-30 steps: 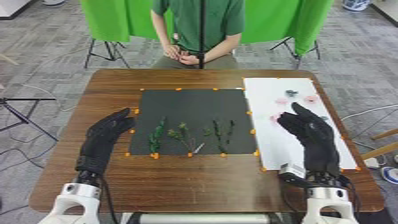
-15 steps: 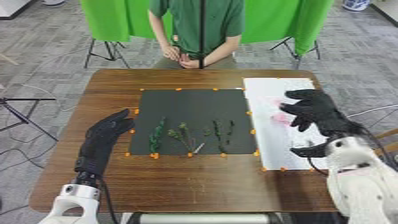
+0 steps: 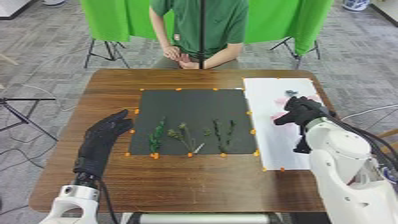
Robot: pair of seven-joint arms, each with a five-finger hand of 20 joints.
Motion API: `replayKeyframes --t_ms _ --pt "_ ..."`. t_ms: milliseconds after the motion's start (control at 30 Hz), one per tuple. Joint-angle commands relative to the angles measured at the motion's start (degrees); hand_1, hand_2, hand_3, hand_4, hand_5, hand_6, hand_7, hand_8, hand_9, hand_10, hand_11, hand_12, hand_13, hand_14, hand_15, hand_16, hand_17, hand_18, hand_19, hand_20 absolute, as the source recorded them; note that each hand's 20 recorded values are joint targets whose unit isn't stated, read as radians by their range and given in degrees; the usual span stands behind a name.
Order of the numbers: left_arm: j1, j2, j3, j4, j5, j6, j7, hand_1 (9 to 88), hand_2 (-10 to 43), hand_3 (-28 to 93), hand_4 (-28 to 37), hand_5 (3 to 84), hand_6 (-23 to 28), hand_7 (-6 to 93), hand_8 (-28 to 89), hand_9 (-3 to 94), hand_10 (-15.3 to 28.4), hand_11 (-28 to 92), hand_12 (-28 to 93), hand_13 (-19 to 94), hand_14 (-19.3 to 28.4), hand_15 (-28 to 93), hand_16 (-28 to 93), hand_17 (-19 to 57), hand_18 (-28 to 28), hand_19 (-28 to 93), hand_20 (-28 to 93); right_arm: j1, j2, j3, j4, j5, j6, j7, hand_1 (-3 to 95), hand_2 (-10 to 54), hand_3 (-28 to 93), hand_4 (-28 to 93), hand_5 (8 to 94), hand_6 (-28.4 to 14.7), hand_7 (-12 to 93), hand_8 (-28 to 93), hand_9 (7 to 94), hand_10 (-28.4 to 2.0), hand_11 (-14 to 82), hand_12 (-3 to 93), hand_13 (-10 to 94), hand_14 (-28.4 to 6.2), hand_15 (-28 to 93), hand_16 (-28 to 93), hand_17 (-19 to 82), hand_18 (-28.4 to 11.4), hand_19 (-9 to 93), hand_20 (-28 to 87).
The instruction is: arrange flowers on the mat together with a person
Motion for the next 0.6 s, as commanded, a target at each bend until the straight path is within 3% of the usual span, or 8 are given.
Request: replayKeyframes --t_ms 33,167,367,533,600 --pt "1.01 -0.18 -0.2 -0.25 -0.29 0.71 -0.42 30.7 -3.9 61 -15.2 44.1 4.0 14.7 -6 44.0 13.1 20 16 33 16.9 15 4 3.6 12.1 8 16 0.02 -0.08 -0.57 2.93 -1.61 1.63 -1.25 32.0 -9.5 63 -28 50.4 -5.1 6 -7 76.1 -17.2 10.5 12.8 94 -5.2 32 21 72 -3.7 76 19" --pt "0.87 -0.42 -0.28 -0.12 -0.3 0.6 -0.23 30.7 -4.0 61 -15.2 44.2 4.0 14.7 -6 44.0 13.3 20 16 33 16.9 15 4 3.6 12.1 8 16 -0.33 -0.09 -1.76 4.94 -2.89 1.97 -0.88 34.4 -9.5 61 -28 50.5 -4.6 6 -7 77.1 -16.5 11.2 12.9 94 -4.9 33 20 72 -3.6 77 17" --pt "0.59 -0.36 -0.26 -0.01 -0.32 0.47 -0.44 30.6 -4.1 61 -15.4 44.1 4.0 14.8 -6 44.0 13.2 20 16 33 16.9 15 4 3.6 12.1 8 16 -2.84 -0.41 -2.35 7.76 -4.3 10.22 -1.95 41.4 -9.5 61 -28 53.8 -1.7 10 -9 80.8 -14.6 12.3 12.5 94 -3.4 40 18 73 -3.3 80 15" --pt "0.83 -0.97 -0.81 -0.2 -0.07 0.42 -0.58 30.6 -4.2 61 -15.4 44.0 4.0 14.8 -6 44.0 13.2 20 16 33 16.9 15 4 3.6 12.1 8 16 -4.75 -0.14 -3.4 9.07 -4.28 19.36 -3.13 50.9 -9.5 59 -28 66.0 1.1 14 -12 86.2 -11.9 14.4 13.0 94 -2.4 46 15 76 -3.4 86 12" --pt "0.72 -0.91 -0.82 -0.13 -0.3 0.54 -0.55 30.6 -4.1 61 -15.4 44.0 4.0 14.8 -6 44.0 13.1 20 16 33 16.9 15 4 3.6 12.1 8 16 -5.04 -0.13 -3.63 9.16 -4.14 21.09 -3.59 58.7 -9.5 50 -27 71.7 1.7 14 -8 89.8 -10.9 11.4 18.2 94 -2.1 49 14 76 -3.8 88 10"
